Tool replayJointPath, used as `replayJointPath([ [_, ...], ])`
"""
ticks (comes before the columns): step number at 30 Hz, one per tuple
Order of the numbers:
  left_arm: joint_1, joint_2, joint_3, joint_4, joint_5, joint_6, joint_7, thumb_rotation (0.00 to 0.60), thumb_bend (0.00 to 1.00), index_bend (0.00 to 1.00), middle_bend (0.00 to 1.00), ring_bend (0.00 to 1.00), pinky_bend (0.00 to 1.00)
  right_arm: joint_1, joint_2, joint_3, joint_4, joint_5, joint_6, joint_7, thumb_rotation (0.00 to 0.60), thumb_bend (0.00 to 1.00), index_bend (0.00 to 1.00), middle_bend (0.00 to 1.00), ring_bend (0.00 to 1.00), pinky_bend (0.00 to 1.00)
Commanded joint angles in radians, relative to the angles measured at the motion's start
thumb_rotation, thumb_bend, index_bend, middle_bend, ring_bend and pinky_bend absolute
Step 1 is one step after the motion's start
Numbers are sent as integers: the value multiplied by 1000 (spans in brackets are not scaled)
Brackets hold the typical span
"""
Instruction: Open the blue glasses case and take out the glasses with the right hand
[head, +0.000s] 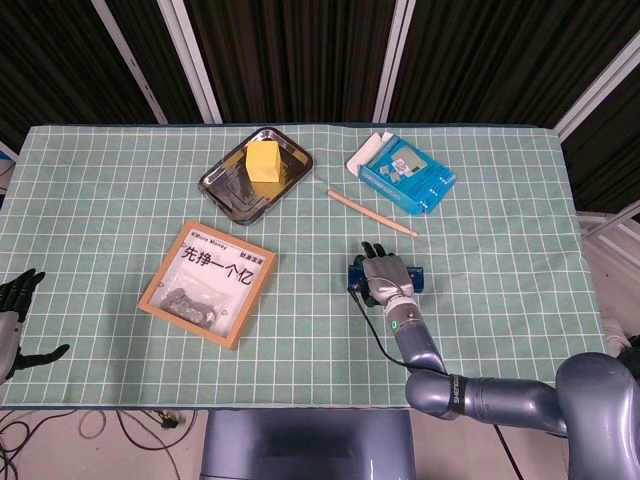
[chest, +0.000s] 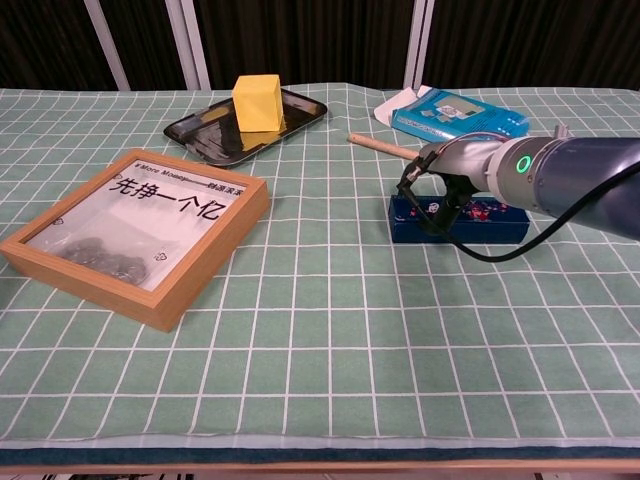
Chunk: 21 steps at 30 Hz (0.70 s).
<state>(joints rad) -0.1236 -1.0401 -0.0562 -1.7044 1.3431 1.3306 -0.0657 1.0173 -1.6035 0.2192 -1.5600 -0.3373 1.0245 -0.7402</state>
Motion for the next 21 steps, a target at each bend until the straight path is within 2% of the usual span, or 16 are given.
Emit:
replayJointPath([
  [1, 0, 0, 0, 1, -1, 0, 0, 600, 41, 0, 0, 0, 0, 0, 0, -1, 0, 3, 1, 0, 600, 513, 273, 0, 0, 226],
  [6, 0, 0, -1, 1, -2, 0, -1, 600, 41, 0, 0, 0, 0, 2, 0, -2, 4, 11, 1, -2, 600, 523, 273, 0, 0, 225],
  [15, 0, 1, -3, 0, -5, -1, -6, 600, 41, 0, 0, 0, 0, 3, -2, -3, 9, 18, -1, -2, 600, 642, 297, 0, 0, 225],
  [21, 0, 2, -3, -1, -5, -1, -9, 600, 41, 0, 0, 0, 0, 3, 0, -1, 9, 26, -2, 1, 600, 667, 303, 0, 0, 225],
])
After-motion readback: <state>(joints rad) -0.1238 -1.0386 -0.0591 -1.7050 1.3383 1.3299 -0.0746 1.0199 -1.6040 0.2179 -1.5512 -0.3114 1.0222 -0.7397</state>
